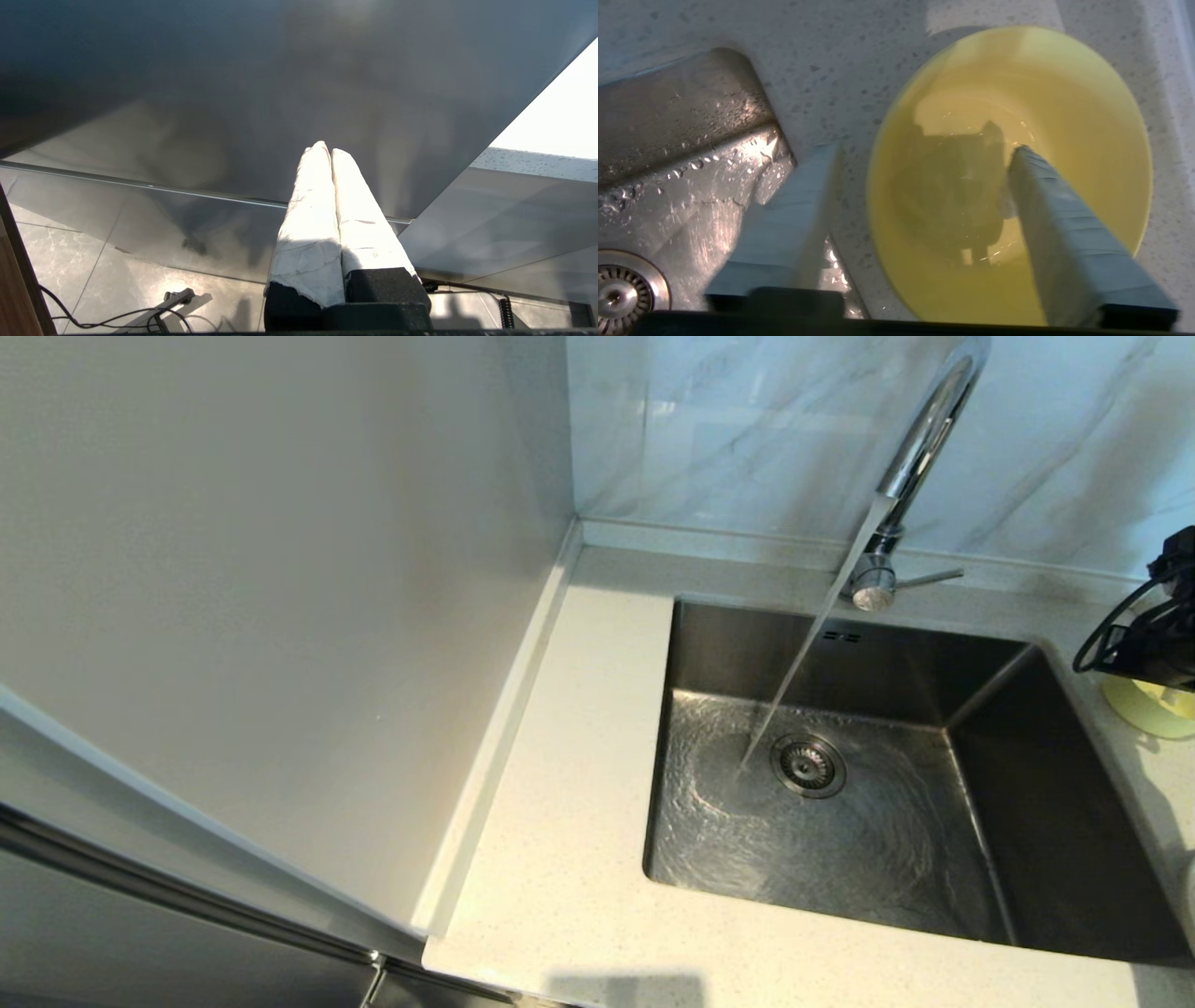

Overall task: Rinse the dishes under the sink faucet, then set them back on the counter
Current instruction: Pick up the bowl

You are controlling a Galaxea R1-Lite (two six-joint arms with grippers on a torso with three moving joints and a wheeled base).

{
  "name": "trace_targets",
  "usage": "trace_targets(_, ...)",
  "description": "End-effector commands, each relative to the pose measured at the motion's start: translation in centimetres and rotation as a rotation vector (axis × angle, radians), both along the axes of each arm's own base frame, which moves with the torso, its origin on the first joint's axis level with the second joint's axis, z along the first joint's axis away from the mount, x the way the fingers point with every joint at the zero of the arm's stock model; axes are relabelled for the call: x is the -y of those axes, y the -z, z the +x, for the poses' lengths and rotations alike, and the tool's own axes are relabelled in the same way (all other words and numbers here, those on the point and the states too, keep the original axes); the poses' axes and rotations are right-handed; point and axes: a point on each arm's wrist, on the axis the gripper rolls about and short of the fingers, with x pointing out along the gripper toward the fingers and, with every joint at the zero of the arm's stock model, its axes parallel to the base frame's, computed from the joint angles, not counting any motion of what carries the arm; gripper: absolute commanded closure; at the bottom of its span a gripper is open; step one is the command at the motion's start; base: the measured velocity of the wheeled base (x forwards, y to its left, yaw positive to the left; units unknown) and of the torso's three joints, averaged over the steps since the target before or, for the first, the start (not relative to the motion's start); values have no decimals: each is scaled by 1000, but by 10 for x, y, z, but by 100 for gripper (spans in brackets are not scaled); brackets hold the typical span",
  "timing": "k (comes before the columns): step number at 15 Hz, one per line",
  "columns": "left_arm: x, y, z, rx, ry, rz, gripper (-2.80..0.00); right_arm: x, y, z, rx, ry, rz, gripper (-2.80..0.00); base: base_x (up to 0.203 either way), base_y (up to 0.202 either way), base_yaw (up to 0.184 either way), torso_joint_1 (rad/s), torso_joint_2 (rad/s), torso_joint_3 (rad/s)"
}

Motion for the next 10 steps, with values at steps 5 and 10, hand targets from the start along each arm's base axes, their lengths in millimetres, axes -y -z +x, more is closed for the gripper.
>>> trace_targets(5, 0, 0, 0, 0, 0, 0, 0, -3, -1, -9, -19, 5, 11, 0, 0, 0, 0, 0, 0, 0)
trace_targets(10, 0, 0, 0, 0, -2, 0, 0, -64, 6, -11, -55, -96, 76, 0, 0, 0, 0, 0, 0, 0)
